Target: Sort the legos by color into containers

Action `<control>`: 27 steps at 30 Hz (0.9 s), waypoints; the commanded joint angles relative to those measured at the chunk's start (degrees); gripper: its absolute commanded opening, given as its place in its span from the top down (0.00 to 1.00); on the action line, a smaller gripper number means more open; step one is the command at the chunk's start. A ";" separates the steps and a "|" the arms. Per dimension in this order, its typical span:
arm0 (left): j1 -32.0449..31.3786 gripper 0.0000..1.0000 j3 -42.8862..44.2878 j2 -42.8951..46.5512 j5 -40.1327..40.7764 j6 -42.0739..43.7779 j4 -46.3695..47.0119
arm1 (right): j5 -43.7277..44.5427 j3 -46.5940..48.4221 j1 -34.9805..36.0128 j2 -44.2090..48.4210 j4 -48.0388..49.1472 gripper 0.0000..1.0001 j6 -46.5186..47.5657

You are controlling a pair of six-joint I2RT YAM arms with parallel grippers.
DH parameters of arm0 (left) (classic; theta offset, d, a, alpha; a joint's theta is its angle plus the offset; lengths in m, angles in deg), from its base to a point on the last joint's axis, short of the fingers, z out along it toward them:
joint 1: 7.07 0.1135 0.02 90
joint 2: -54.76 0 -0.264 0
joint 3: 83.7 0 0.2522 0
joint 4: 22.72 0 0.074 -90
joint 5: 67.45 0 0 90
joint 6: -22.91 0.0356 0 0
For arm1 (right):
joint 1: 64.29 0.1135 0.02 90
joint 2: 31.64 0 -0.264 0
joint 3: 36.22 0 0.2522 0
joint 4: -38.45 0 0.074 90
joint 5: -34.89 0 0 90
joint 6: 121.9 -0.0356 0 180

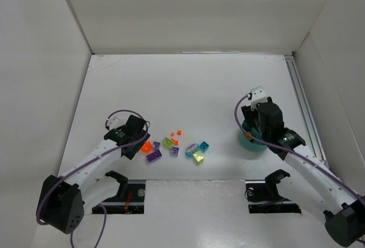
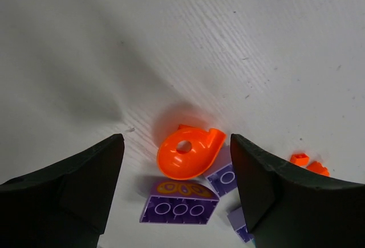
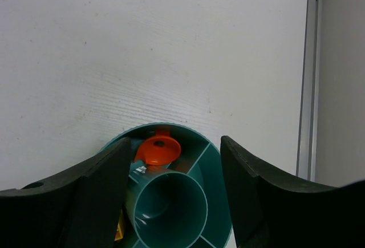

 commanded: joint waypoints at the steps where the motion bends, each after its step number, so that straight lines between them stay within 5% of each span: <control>1: 0.88 0.29 -1.27 2.15 -1.92 -3.29 -0.74 | -0.78 0.42 -0.40 0.18 1.92 0.31 0.36; 16: 0.88 0.56 -4.79 1.09 -7.10 -3.37 2.60 | -1.32 0.42 -0.40 -1.40 1.92 0.30 0.36; 27: 0.88 0.64 -7.69 3.12 -5.71 -6.62 4.79 | -1.31 0.42 -0.40 -2.02 1.92 0.30 0.36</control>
